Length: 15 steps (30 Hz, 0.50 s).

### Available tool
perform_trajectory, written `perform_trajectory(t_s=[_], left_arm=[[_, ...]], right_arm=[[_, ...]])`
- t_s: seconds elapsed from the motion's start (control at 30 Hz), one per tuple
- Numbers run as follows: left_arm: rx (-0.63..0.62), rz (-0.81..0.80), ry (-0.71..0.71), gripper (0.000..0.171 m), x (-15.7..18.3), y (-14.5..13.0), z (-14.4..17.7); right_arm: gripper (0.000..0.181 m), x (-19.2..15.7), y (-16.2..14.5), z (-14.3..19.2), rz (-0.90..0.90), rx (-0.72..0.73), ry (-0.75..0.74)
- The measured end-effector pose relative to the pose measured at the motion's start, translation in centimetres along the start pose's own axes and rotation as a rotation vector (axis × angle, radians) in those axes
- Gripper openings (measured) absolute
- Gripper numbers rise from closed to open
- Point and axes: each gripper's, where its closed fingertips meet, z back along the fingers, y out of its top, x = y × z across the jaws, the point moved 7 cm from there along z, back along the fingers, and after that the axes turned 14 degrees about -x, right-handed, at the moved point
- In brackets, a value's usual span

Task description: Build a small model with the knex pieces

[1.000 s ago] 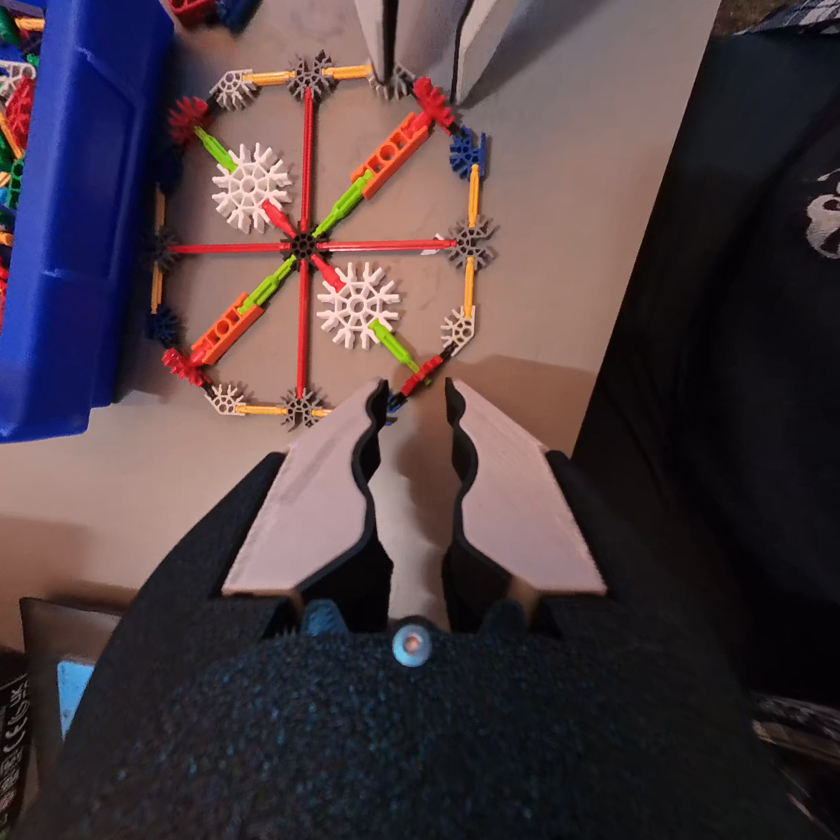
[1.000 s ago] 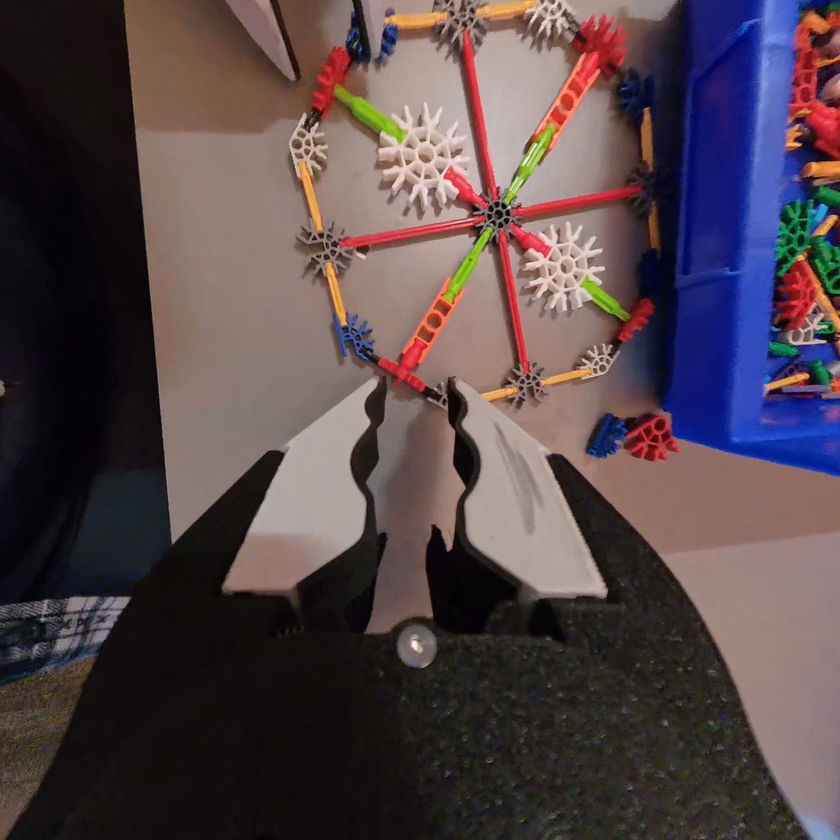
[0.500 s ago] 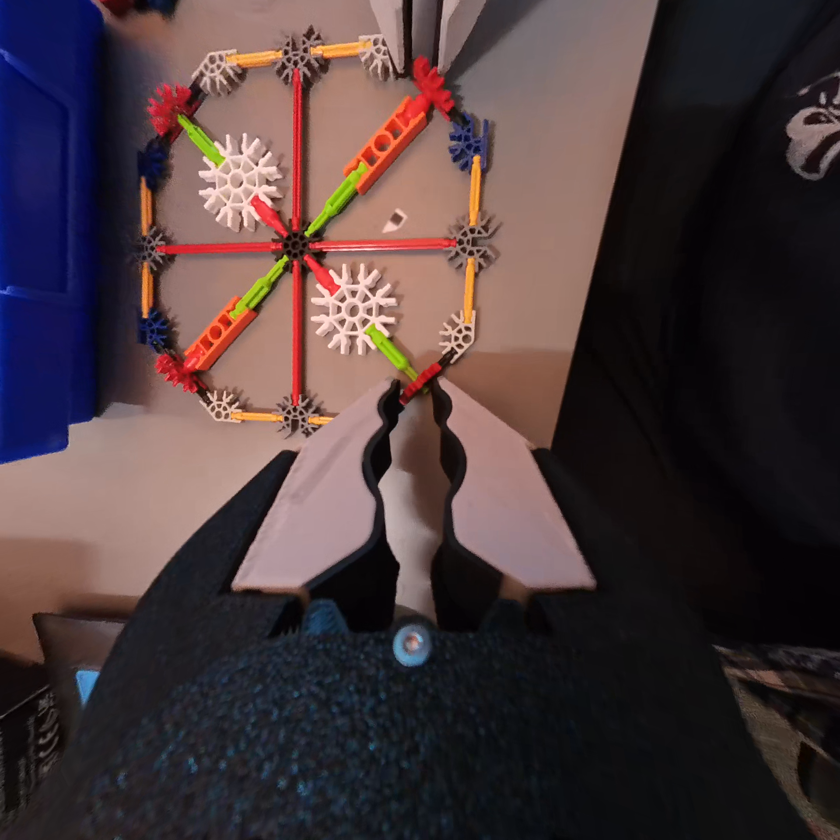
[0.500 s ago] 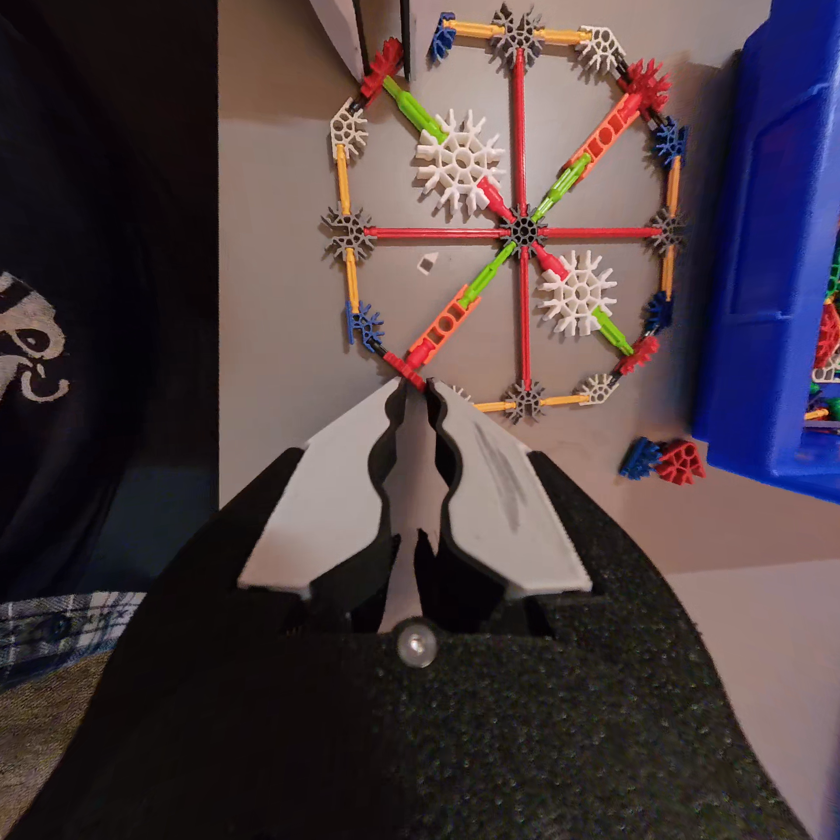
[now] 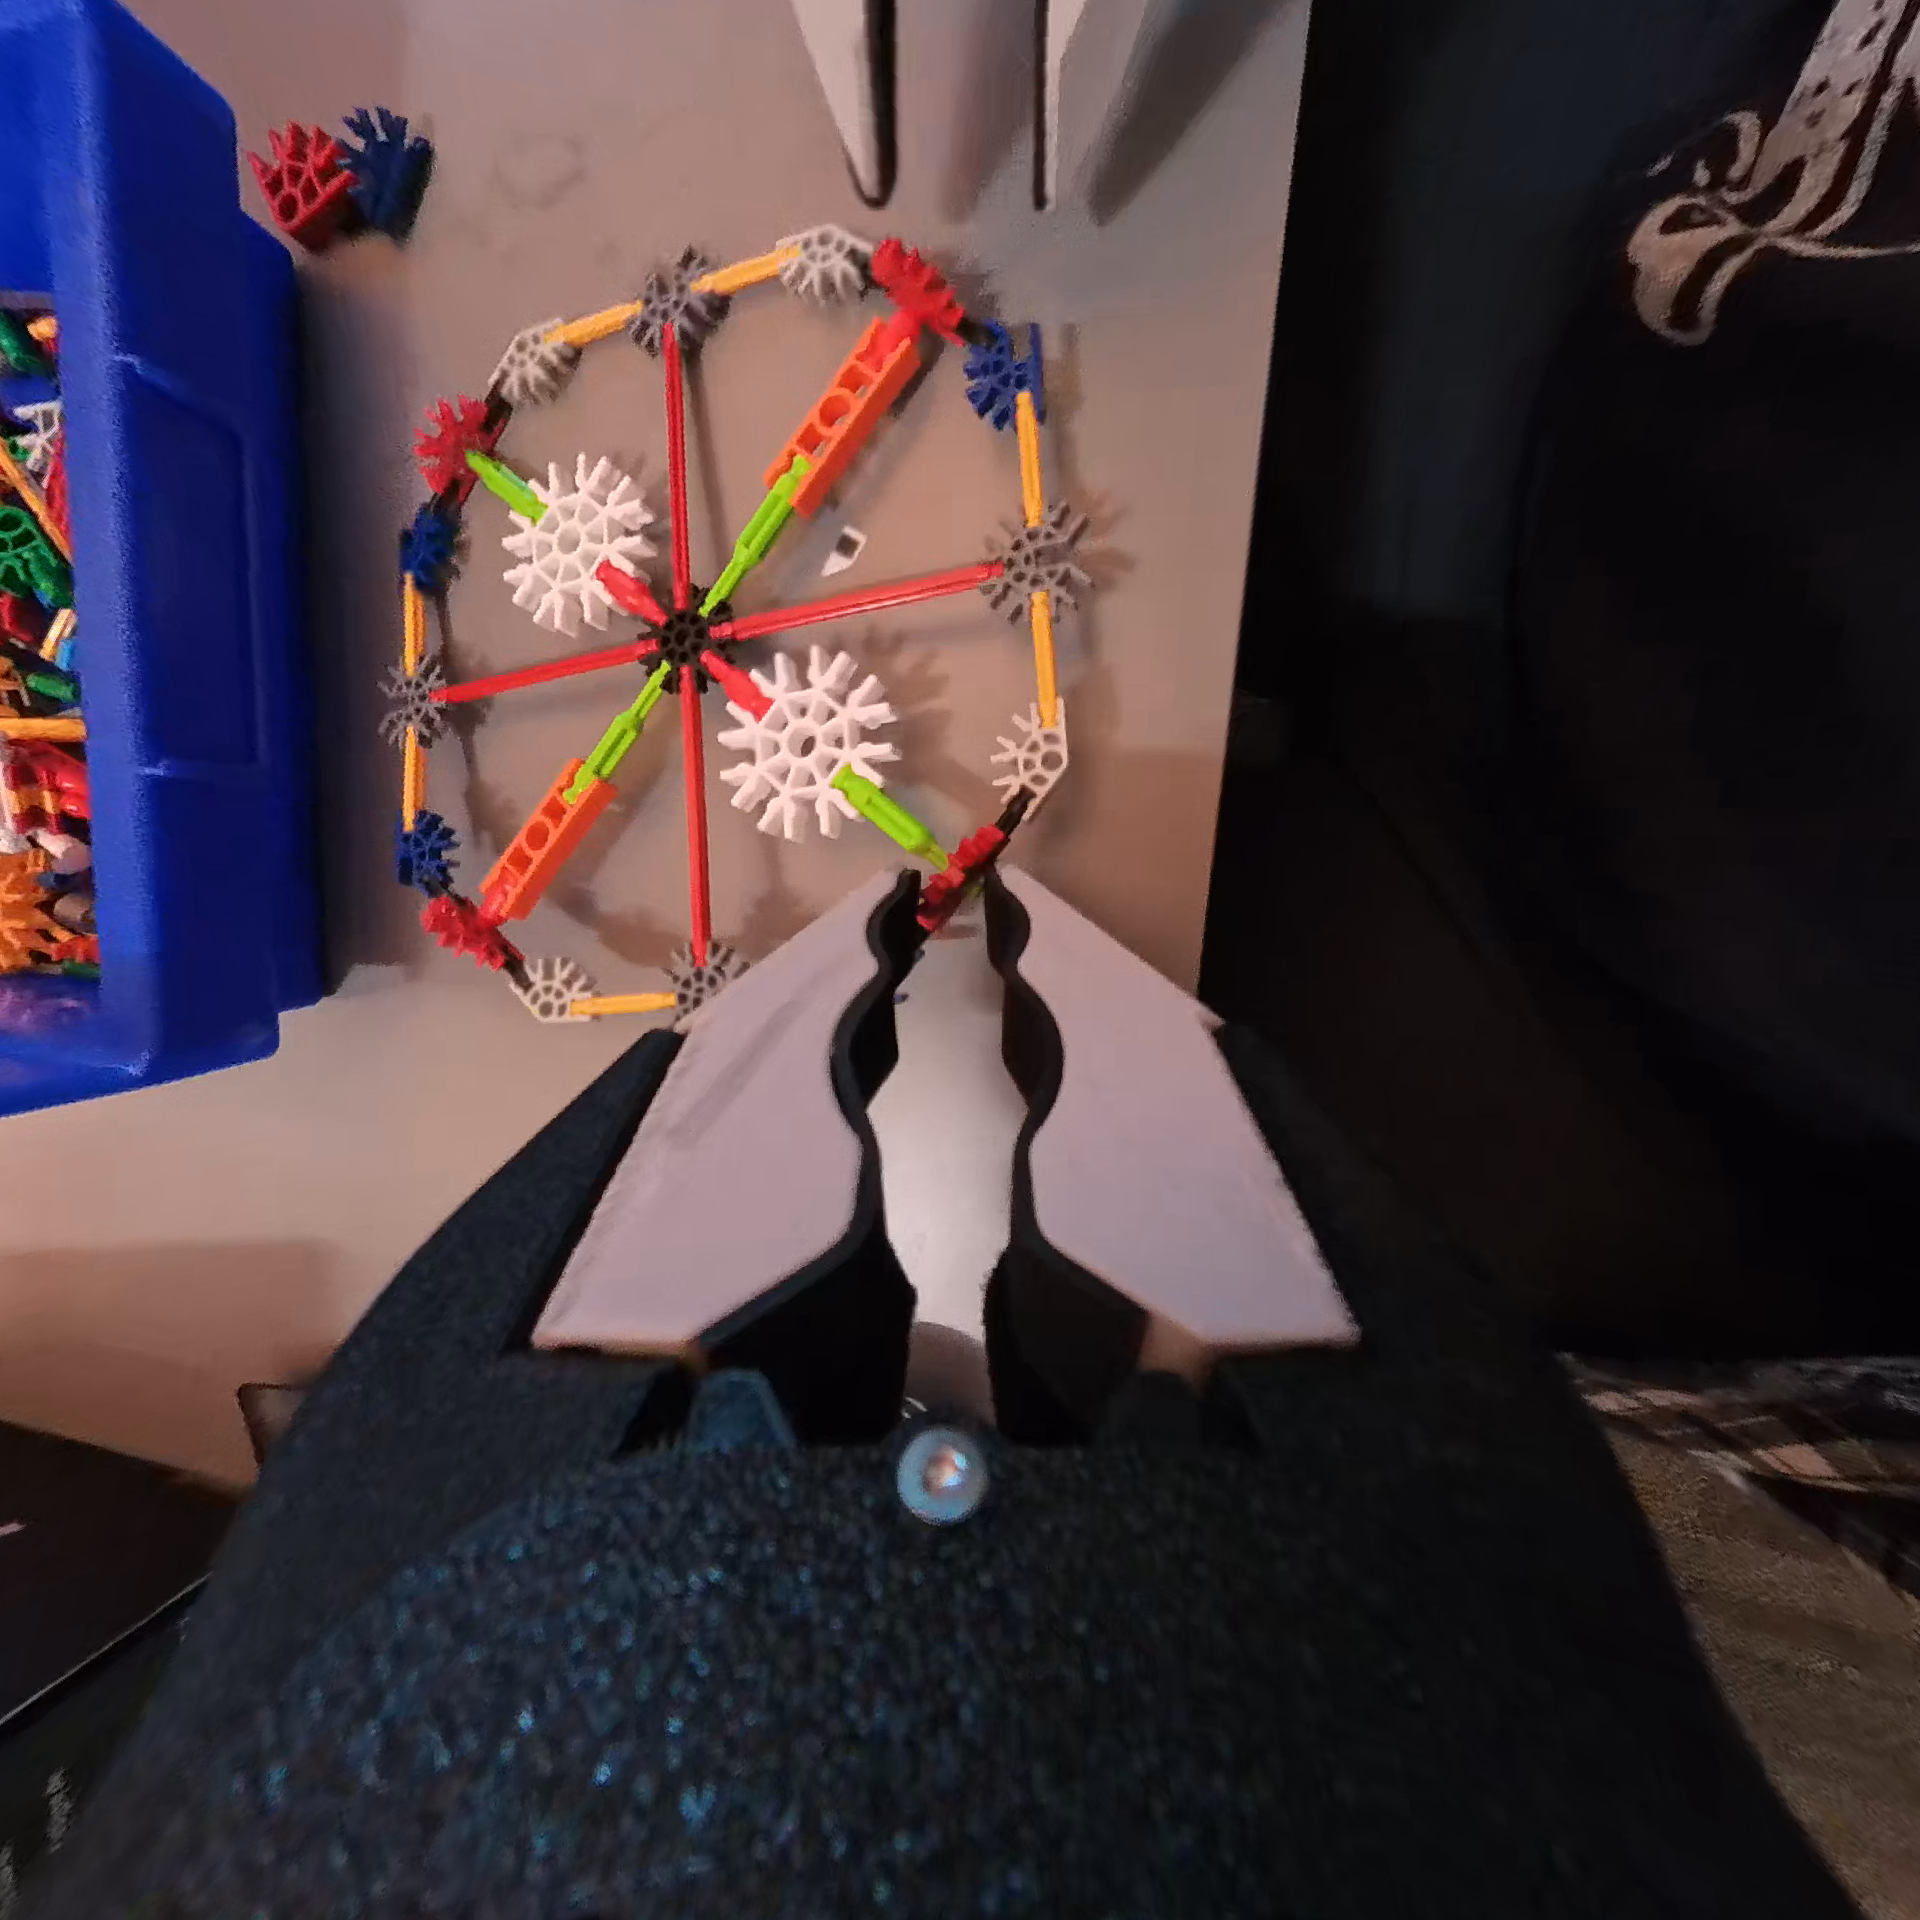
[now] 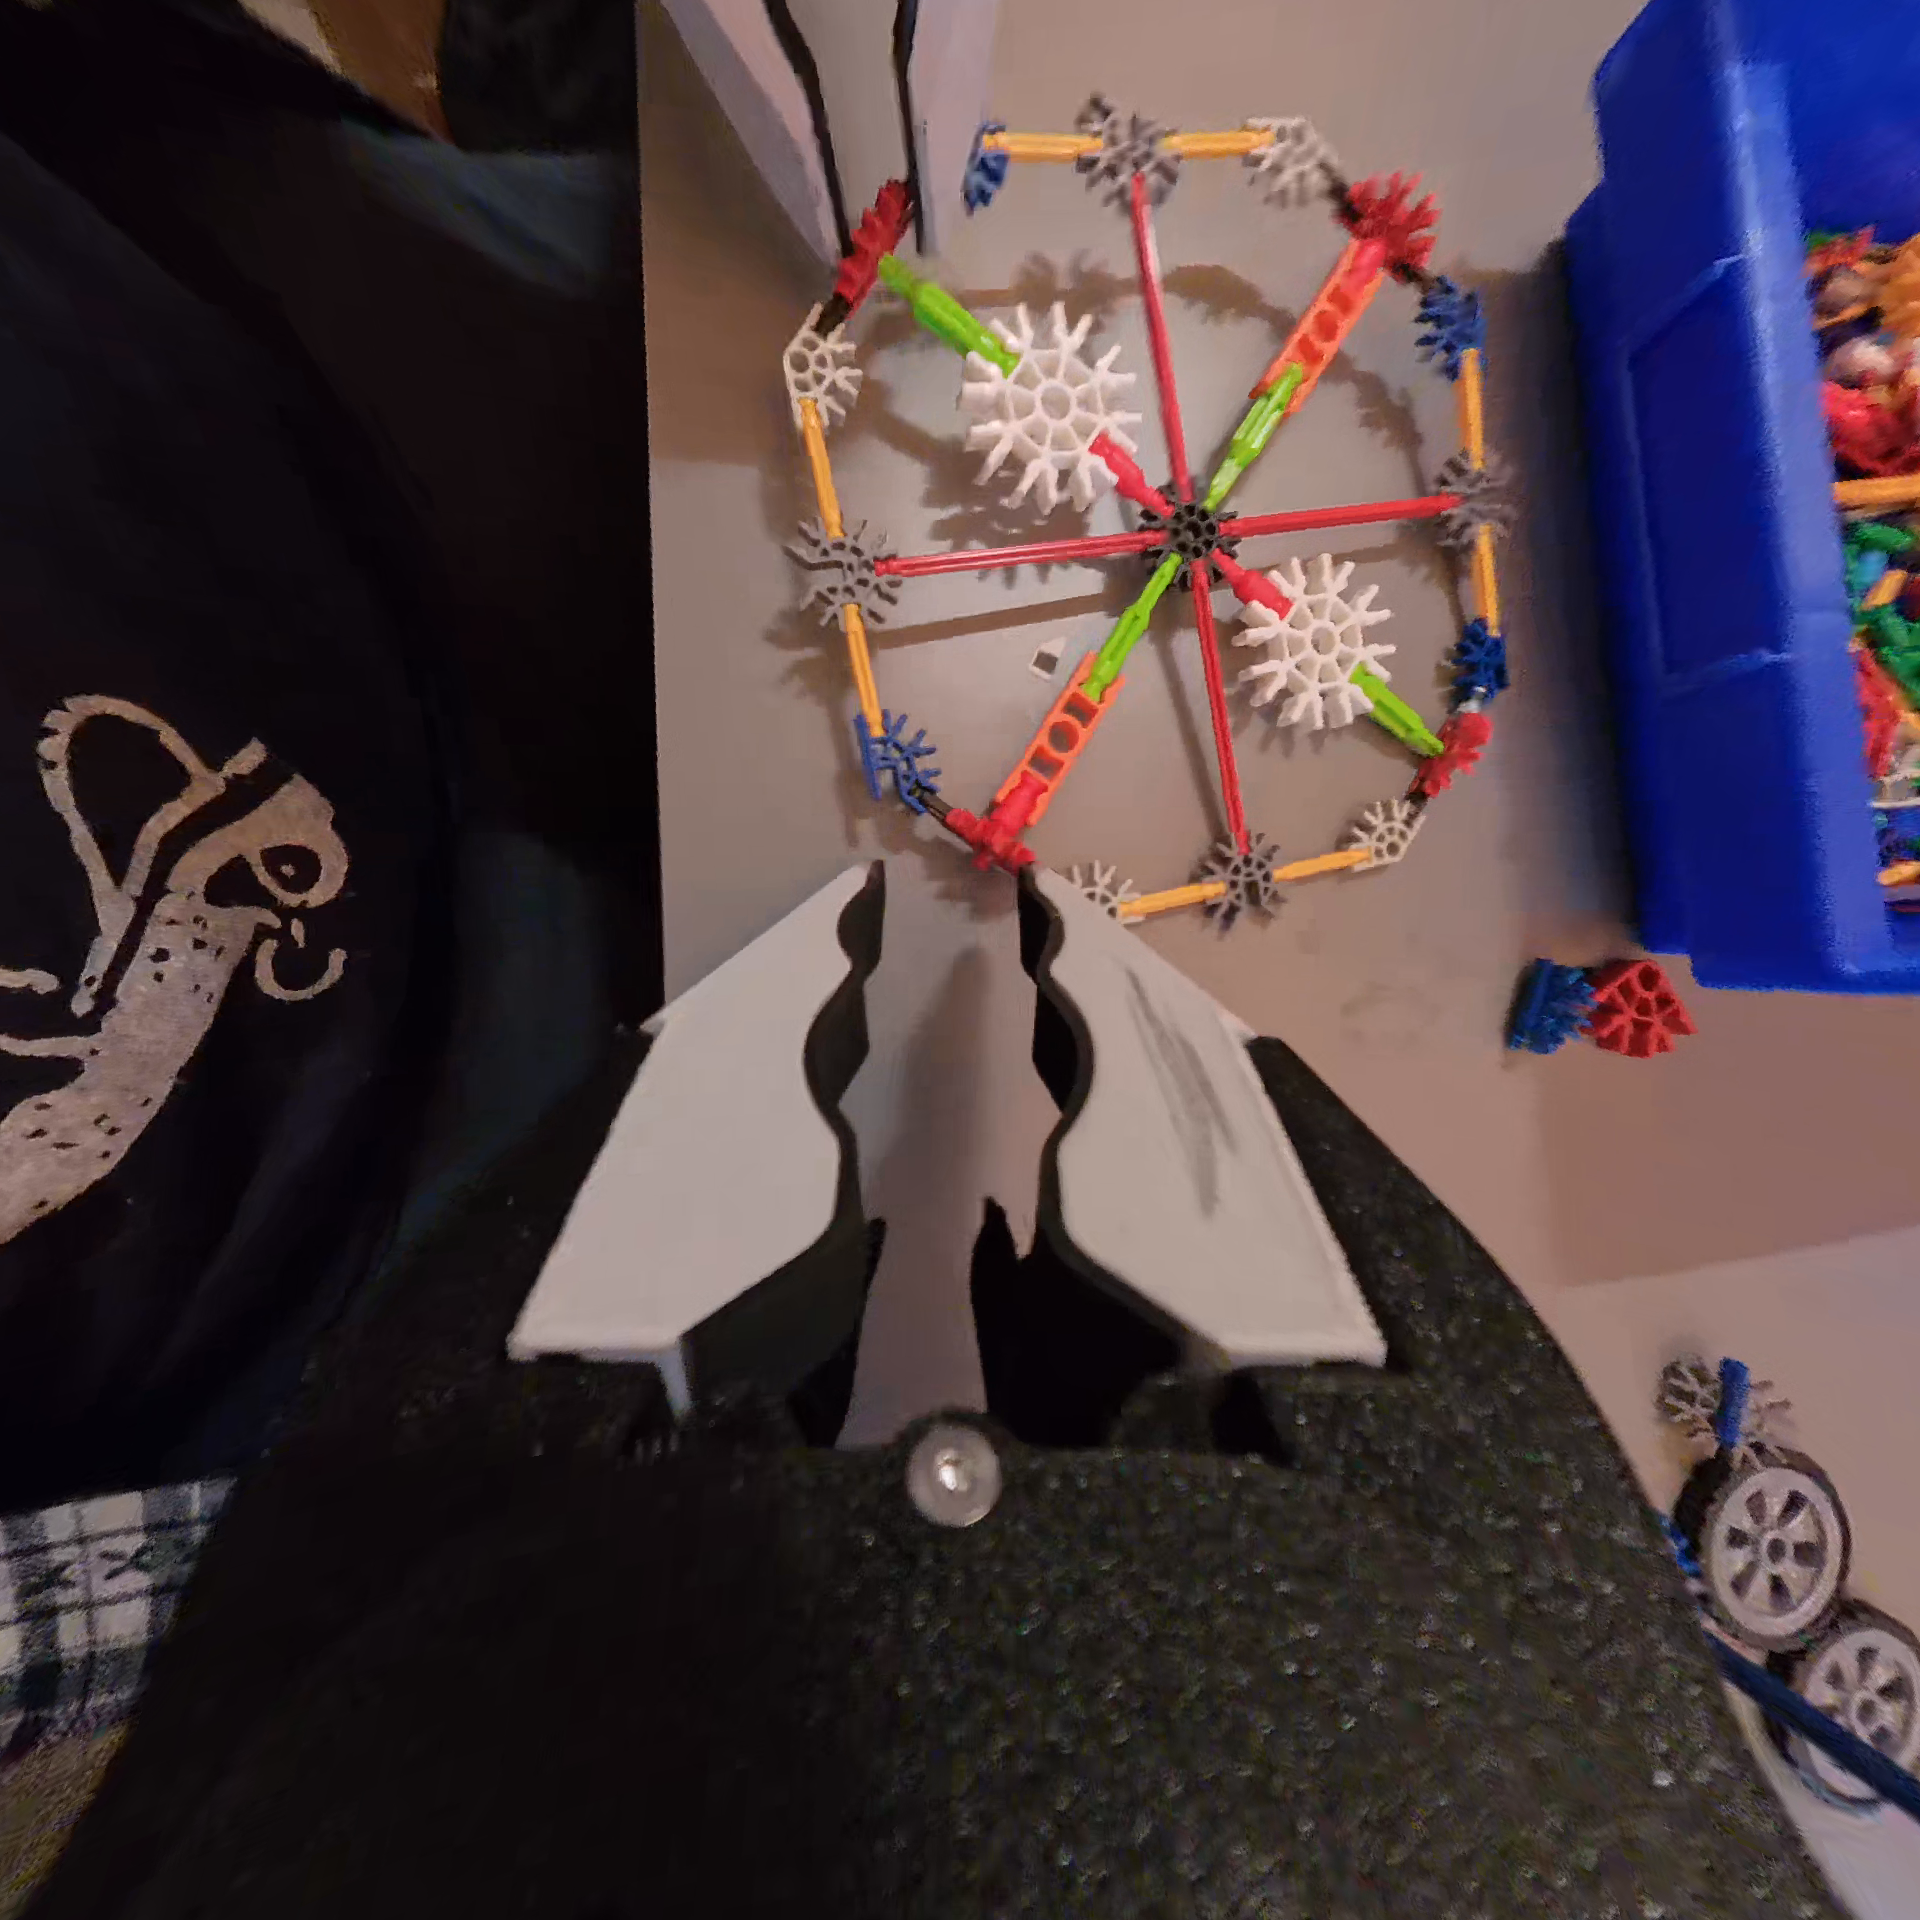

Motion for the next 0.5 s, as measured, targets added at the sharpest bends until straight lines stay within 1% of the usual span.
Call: perform_trajectory(t_s=[0.07,0.13,0.23,0.33,0.43,0.47,0.5], left_arm=[[0.029,0.024,-0.019,0.011,-0.2,0.2,0.4],[0.065,0.055,-0.051,0.011,-0.5,0.4,0.9],[0.102,0.101,-0.094,0.011,-0.9,0.8,1.6],[0.145,0.150,-0.148,0.011,-1.4,1.2,2.4],[0.172,0.200,-0.200,0.011,-1.9,1.6,3.1],[0.173,0.214,-0.224,0.011,-2.0,1.6,3.3],[0.178,0.224,-0.242,0.011,-2.1,1.7,3.5]], right_arm=[[0.030,-0.1,0.0,0.3,0.009,0.026,-0.053],[0.041,-0.3,0.5,0.5,0.036,0.036,-0.144],[0.049,-1.0,1.6,0.5,0.107,0.047,-0.301],[0.049,-1.2,2.5,0.0,0.157,0.041,-0.481],[0.037,-0.6,2.4,-0.5,0.186,0.017,-0.674],[0.036,-0.5,2.3,-0.6,0.190,0.016,-0.715],[0.031,-0.4,2.2,-0.8,0.199,0.015,-0.737]])
